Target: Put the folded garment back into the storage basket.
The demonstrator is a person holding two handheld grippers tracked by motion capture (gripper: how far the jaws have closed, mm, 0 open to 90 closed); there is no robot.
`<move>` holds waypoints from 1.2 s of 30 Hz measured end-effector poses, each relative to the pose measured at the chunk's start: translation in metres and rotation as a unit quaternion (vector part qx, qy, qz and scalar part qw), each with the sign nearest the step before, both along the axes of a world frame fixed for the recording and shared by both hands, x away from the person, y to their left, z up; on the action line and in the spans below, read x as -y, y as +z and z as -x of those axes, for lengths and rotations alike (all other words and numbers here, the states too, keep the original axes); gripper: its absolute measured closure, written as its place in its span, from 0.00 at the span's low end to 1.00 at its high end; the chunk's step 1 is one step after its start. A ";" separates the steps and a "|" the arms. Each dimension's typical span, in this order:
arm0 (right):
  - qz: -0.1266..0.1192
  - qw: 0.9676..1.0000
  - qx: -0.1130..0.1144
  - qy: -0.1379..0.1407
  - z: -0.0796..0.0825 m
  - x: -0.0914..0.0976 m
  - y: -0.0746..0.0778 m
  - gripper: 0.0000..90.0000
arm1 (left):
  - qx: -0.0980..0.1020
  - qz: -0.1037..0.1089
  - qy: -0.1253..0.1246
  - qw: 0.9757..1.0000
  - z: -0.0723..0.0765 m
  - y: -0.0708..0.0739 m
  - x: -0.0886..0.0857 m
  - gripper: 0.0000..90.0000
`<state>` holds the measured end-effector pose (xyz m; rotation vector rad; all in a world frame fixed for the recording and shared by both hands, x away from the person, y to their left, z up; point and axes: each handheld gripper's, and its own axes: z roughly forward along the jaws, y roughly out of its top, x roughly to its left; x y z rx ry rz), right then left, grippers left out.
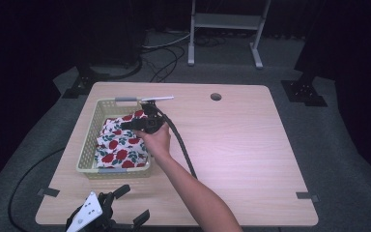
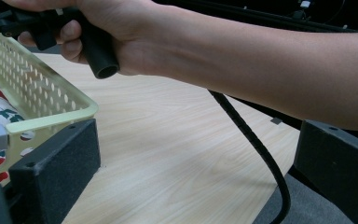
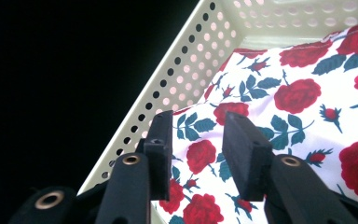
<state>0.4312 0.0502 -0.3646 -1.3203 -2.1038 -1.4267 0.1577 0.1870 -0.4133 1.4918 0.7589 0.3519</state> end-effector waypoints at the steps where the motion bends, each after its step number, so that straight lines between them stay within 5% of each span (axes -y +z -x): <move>1: -0.002 1.000 0.002 0.002 0.000 0.000 0.001 0.67 | 0.000 0.000 0.000 1.000 0.000 0.000 0.000 0.00; 18: -0.032 0.998 0.028 0.039 0.006 0.016 0.004 0.27 | 0.003 -0.011 0.001 1.000 -0.002 -0.001 0.004 0.00; 36: -0.115 0.989 0.015 0.095 0.013 0.037 0.015 0.20 | -0.002 -0.013 0.000 1.000 -0.003 -0.002 0.003 0.00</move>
